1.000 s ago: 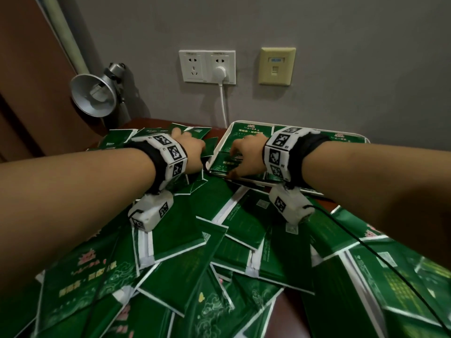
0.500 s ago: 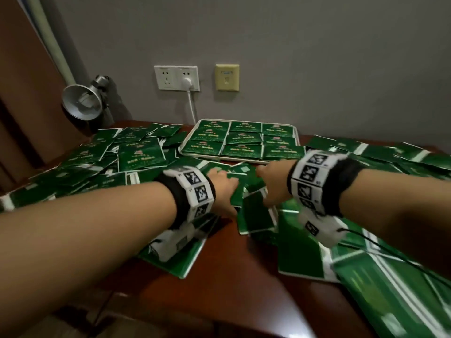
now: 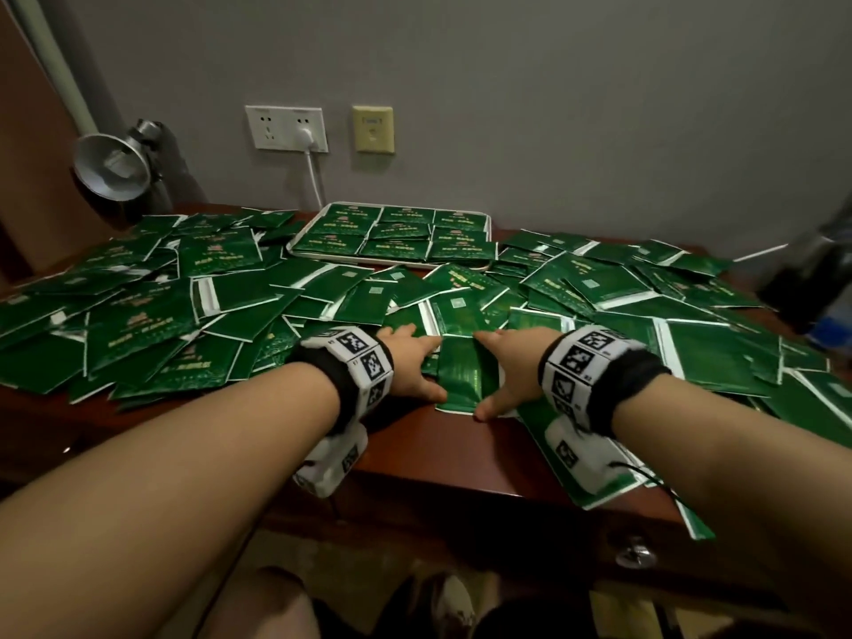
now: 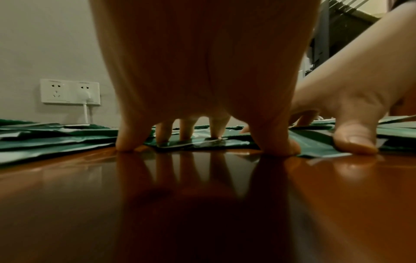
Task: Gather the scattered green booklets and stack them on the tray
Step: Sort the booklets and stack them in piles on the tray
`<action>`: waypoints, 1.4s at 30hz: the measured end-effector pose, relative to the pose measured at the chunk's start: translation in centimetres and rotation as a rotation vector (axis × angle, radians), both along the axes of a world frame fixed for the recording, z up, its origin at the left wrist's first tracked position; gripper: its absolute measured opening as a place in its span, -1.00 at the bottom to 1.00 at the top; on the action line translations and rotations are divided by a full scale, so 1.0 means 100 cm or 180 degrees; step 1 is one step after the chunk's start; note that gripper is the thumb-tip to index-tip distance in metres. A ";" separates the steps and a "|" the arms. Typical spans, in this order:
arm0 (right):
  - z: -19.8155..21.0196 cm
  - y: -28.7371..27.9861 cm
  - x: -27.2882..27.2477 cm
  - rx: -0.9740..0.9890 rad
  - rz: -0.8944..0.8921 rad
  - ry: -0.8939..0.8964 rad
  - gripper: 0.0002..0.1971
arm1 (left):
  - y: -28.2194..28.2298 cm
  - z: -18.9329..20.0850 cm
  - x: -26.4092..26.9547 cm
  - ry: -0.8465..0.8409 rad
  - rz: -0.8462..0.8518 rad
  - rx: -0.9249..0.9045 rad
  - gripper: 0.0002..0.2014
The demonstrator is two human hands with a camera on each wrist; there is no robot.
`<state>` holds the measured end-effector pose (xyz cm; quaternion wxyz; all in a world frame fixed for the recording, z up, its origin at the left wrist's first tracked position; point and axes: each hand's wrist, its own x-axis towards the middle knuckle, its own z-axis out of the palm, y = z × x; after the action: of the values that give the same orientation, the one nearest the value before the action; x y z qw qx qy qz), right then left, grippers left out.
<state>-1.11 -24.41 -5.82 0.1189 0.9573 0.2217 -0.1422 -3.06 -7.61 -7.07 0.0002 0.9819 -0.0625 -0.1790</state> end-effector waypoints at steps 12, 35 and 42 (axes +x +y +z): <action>-0.005 0.001 0.006 0.0159 -0.0035 0.0094 0.15 | -0.001 -0.005 0.004 -0.0159 0.0114 0.0074 -0.11; 0.011 -0.017 -0.072 0.0039 -0.0552 -0.0333 -0.45 | -0.046 0.005 -0.011 -0.0776 0.1351 -0.1042 -0.36; 0.034 0.010 -0.070 0.1318 -0.0395 -0.0515 -0.66 | 0.008 0.041 -0.022 -0.1216 0.1450 -0.1181 -0.85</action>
<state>-8.15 -23.37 -2.37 -0.0717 0.9814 0.1767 -0.0235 -5.27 -6.83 -2.93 0.2068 0.9696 0.1278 0.0270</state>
